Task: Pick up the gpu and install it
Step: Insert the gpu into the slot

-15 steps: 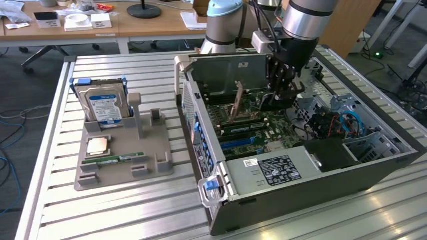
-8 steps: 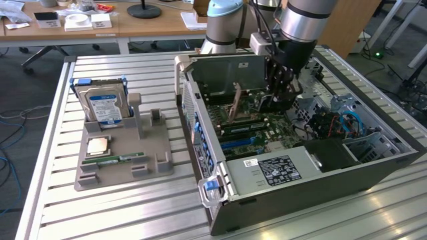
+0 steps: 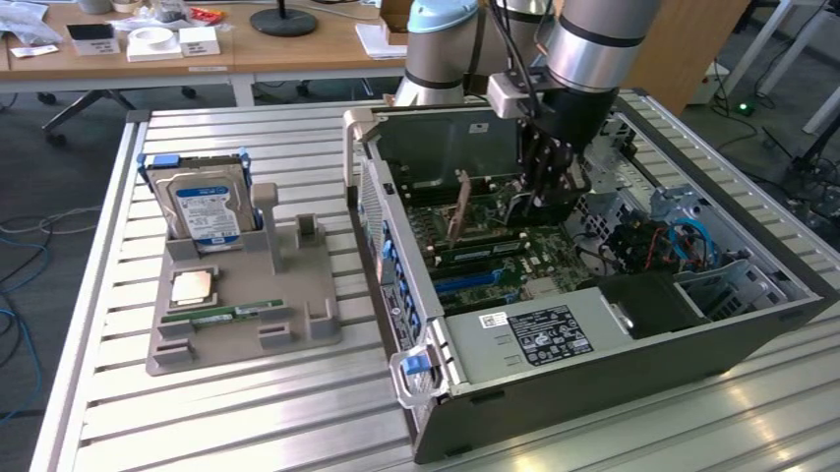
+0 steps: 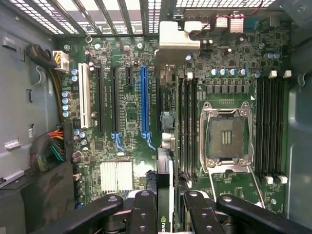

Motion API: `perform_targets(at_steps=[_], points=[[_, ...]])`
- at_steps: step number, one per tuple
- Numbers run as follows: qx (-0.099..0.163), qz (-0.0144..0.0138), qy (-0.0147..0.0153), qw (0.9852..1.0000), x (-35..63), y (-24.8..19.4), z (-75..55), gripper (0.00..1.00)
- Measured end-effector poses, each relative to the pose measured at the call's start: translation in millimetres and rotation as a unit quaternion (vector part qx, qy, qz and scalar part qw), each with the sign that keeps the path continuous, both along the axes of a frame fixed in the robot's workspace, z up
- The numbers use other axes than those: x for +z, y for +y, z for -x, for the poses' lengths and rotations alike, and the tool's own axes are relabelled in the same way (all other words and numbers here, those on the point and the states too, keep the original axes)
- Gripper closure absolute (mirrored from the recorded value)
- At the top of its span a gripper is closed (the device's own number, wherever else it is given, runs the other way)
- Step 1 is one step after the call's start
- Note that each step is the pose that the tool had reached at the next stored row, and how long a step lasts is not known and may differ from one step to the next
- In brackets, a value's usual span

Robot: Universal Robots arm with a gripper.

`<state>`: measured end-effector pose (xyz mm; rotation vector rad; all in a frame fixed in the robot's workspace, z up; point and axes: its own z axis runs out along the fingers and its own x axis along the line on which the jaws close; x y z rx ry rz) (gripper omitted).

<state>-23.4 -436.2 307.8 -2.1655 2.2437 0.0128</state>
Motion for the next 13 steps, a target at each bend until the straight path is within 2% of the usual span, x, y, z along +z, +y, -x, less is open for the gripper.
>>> perform_targets(at_steps=[3, 10, 13], points=[[0.000, -0.0001, 0.0000, 1.0000, -0.1, -2.4, 0.9, 0.74], [0.000, -0.0002, -0.0001, 1.0000, -0.2, -11.5, 3.2, 0.74], [0.000, -0.0002, -0.0001, 1.0000, -1.2, -12.8, 5.4, 0.74]])
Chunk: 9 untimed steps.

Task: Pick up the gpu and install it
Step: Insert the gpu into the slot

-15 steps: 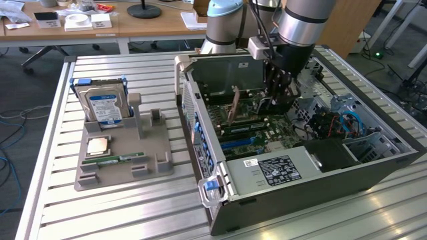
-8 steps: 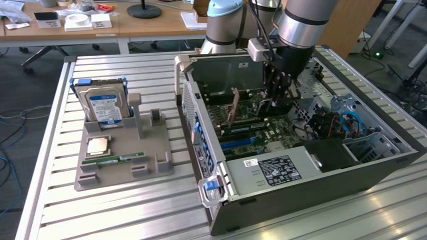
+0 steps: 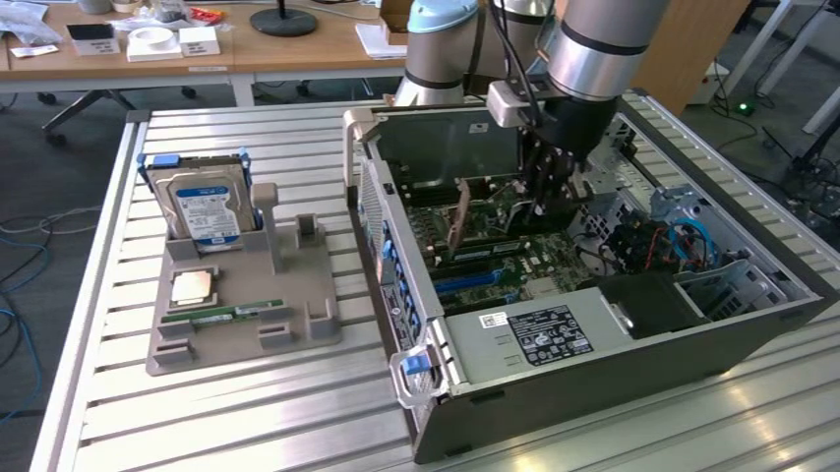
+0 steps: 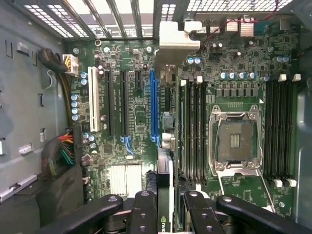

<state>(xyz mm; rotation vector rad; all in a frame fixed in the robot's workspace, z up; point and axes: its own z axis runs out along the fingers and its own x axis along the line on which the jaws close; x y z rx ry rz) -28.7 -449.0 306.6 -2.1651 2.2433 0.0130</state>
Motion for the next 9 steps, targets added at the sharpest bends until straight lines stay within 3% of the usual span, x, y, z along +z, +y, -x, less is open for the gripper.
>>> perform_targets(at_steps=[9], points=[[0.000, 0.0001, -0.0008, 1.0000, -4.6, -0.5, 5.5, 0.74]])
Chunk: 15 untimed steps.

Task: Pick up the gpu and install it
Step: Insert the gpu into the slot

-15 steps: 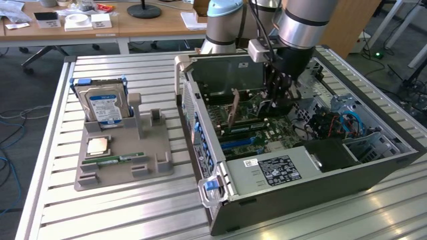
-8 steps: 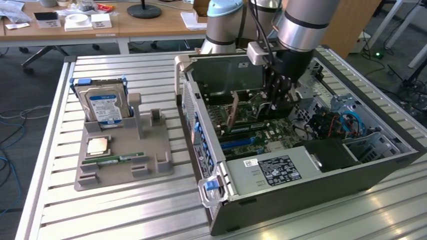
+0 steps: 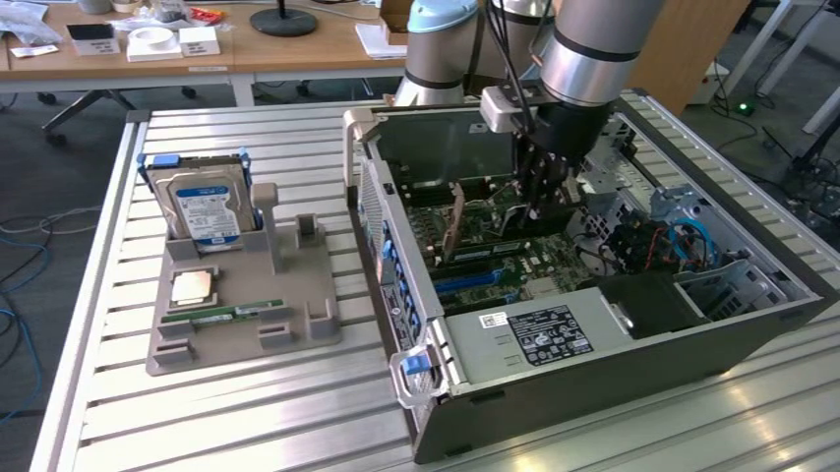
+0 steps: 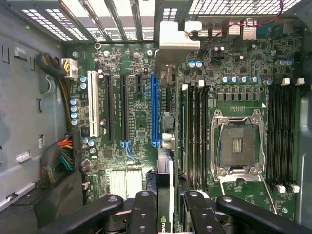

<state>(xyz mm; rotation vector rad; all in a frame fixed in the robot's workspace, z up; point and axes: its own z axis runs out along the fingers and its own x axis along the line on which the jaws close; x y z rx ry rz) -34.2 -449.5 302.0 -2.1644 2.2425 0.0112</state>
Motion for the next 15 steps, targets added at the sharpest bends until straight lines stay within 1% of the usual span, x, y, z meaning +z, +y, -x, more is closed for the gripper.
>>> perform_targets(at_steps=[3, 12, 15], points=[[0.000, -0.0001, -0.0001, 1.0000, -0.2, 0.0, 0.6, 0.74], [0.000, -0.0001, -0.0010, 1.0000, -0.7, 0.0, 17.4, 0.74], [0.000, -0.0001, -0.0012, 1.0000, -0.7, 0.1, 19.7, 0.74]])
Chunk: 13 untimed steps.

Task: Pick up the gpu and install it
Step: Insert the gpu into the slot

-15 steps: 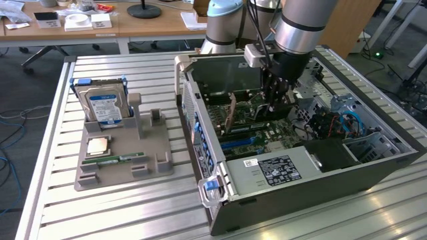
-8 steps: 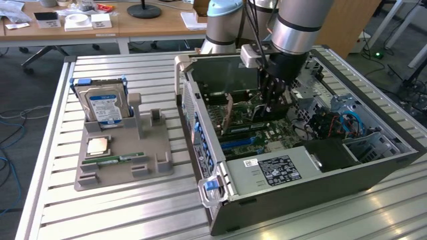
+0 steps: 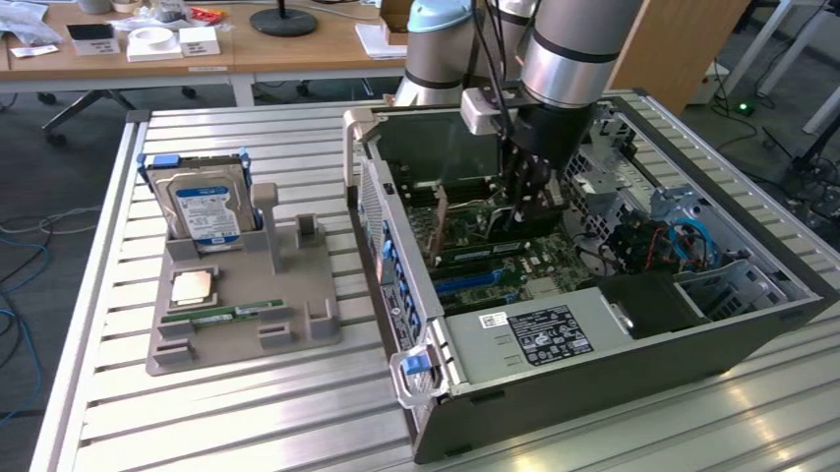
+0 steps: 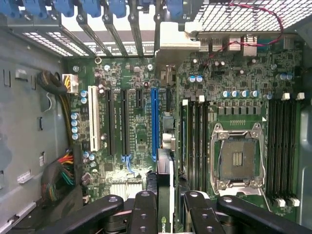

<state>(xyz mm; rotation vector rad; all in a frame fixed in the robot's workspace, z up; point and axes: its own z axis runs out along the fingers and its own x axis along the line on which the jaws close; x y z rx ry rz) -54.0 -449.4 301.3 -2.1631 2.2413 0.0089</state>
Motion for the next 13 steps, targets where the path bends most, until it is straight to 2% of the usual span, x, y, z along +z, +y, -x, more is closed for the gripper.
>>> perform_targets(at_steps=[13], points=[[0.000, 0.0001, 0.0001, 1.0000, -10.3, -0.7, 4.4, 0.74]])
